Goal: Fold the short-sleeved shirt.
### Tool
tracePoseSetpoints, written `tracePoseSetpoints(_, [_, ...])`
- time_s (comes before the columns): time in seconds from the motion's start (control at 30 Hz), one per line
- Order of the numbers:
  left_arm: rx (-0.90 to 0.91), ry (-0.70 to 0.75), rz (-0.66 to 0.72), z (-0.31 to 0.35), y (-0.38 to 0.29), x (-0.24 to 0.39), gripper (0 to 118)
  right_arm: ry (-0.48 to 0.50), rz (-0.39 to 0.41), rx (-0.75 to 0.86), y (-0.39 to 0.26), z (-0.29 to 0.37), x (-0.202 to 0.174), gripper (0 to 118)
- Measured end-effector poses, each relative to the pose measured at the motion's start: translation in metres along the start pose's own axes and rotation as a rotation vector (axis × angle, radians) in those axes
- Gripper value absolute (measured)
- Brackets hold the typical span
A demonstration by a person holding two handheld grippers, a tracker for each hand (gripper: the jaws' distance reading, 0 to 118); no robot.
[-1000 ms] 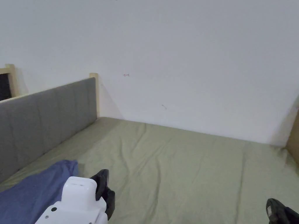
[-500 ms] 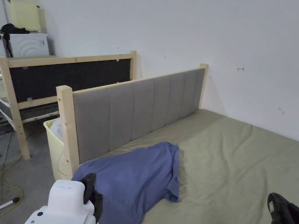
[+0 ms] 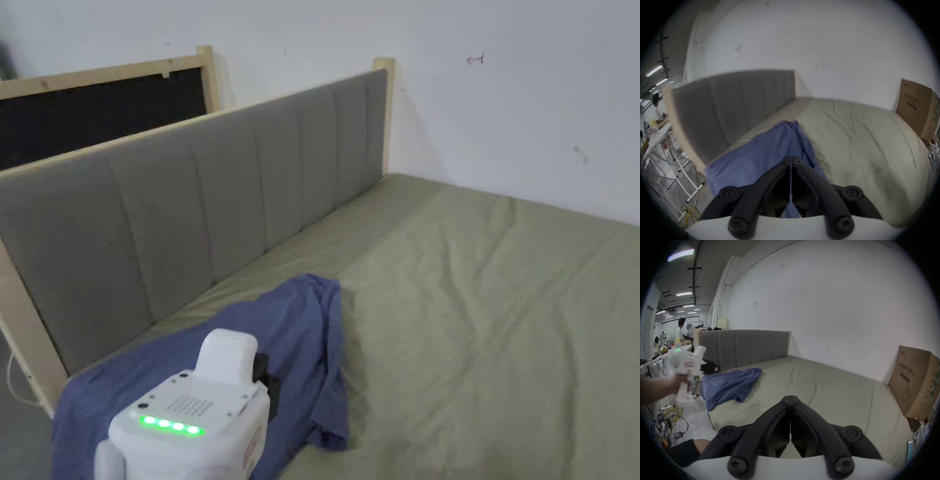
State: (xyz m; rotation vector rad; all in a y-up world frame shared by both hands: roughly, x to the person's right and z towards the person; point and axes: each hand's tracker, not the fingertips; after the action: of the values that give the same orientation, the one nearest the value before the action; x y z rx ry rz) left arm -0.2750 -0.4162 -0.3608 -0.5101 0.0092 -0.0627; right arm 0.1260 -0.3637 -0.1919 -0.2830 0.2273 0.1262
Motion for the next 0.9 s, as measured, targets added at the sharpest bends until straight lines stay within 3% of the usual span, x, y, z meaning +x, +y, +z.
tracePoseSetpoints(0.17, [-0.165,-0.033,0.010,-0.130,0.034,0.003,1,-0.015,0.011,-0.043,-0.017,-0.041,0.020,0])
tracePoseSetpoints(0.33, [-0.284,-0.091,0.082,-0.188,0.043,0.001,2,0.000,-0.025,-0.074,-0.027,-0.072,0.033,0])
tracePoseSetpoints(0.37, [-0.290,-0.093,0.112,-0.195,0.043,0.002,14,0.011,-0.031,-0.082,-0.029,-0.077,0.033,0])
tracePoseSetpoints(0.43, [-0.344,-0.111,0.131,-0.208,0.042,0.002,103,0.020,-0.030,-0.088,-0.033,-0.082,0.032,0])
tracePoseSetpoints(0.47, [-0.356,-0.129,0.156,-0.213,0.039,0.003,118,0.026,-0.031,-0.090,-0.035,-0.082,0.032,0])
tracePoseSetpoints(0.5, [-0.301,-0.133,0.134,-0.197,0.028,0.002,111,0.039,-0.035,-0.096,-0.035,-0.083,0.031,0])
tracePoseSetpoints(0.67, [-0.423,-0.086,0.100,-0.237,0.029,0.027,111,0.051,-0.008,-0.105,-0.040,-0.076,0.033,0])
tracePoseSetpoints(0.73, [-0.422,-0.021,0.072,-0.248,0.023,0.031,75,0.041,-0.006,-0.107,-0.041,-0.071,0.038,0])
tracePoseSetpoints(0.77, [-0.393,0.027,0.032,-0.245,0.023,0.033,67,0.036,-0.015,-0.109,-0.040,-0.068,0.041,0])
tracePoseSetpoints(0.83, [-0.372,-0.020,0.023,-0.236,0.030,0.038,19,0.022,-0.035,-0.107,-0.040,-0.060,0.047,0])
tracePoseSetpoints(0.87, [-0.340,0.053,-0.032,-0.229,0.033,0.044,12,0.010,-0.043,-0.105,-0.039,-0.056,0.049,0])
tracePoseSetpoints(0.9, [-0.322,0.050,-0.023,-0.222,0.036,0.044,12,0.003,-0.049,-0.102,-0.038,-0.050,0.052,0])
